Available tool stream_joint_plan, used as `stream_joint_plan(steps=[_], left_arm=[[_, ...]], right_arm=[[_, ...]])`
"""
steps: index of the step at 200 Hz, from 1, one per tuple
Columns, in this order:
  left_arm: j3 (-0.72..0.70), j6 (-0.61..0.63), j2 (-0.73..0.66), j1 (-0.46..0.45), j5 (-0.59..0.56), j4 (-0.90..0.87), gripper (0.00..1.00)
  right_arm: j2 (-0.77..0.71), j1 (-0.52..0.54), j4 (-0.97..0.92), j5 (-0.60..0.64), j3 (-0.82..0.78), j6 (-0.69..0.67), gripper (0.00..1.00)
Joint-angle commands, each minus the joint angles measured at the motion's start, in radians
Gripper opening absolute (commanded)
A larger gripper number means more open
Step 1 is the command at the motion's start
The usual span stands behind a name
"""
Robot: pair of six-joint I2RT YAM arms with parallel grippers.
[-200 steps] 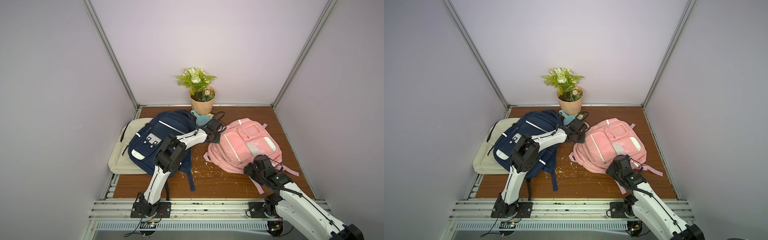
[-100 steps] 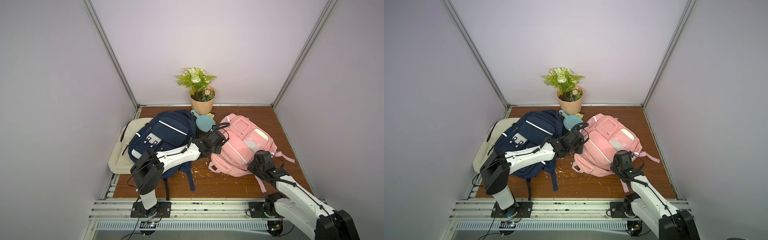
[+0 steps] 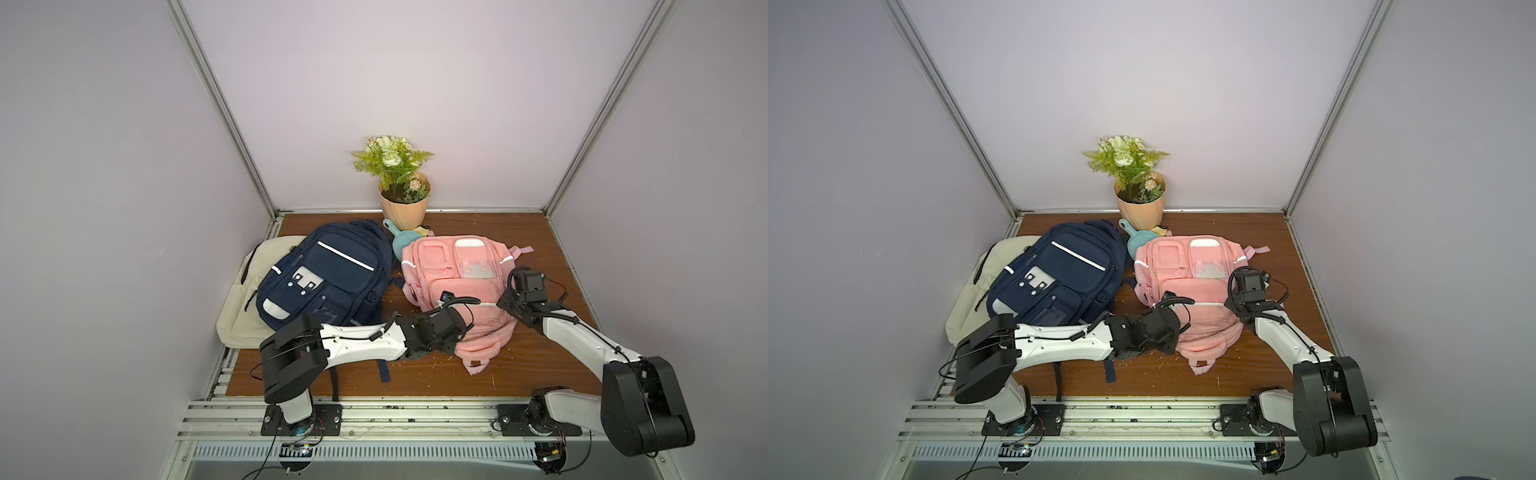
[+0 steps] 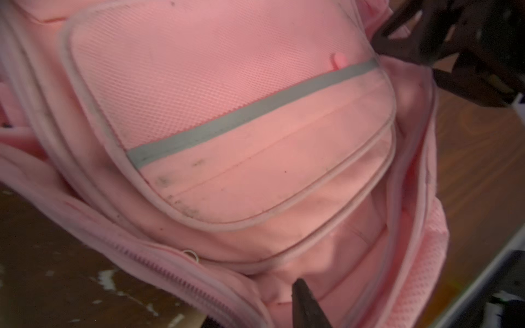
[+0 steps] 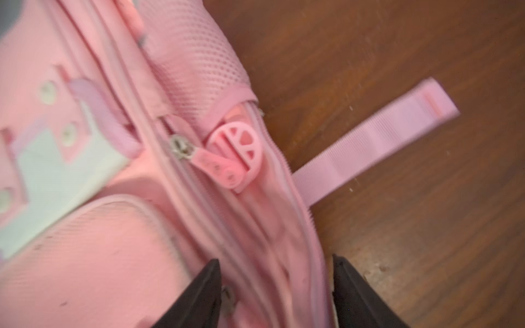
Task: Zip up the backpack
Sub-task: Adjust the backpack at the center of the board.
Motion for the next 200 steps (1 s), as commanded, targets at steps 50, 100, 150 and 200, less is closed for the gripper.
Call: stream_joint_plan(steps=[50, 100, 150, 200], left_arm=[[0.063, -0.022, -0.102, 0.215, -0.029, -0.102, 0.81], [0.136, 0.011, 0.031, 0.466, 0.084, -0.107, 0.82], [0.248, 0.059, 0.222, 0.535, 0.106, -0.090, 0.81], [0.280, 0.086, 0.291, 0.529, 0.156, -0.035, 0.50]], right_arm=[[-0.241, 0.012, -0.112, -0.133, -0.059, -0.036, 0.74], [-0.359, 0.043, -0.192, -0.169, -0.158, 0.034, 0.75], [-0.398, 0.045, -0.190, -0.196, -0.235, 0.071, 0.75], [-0.354, 0.046, -0.034, -0.338, -0.313, 0.104, 0.63]])
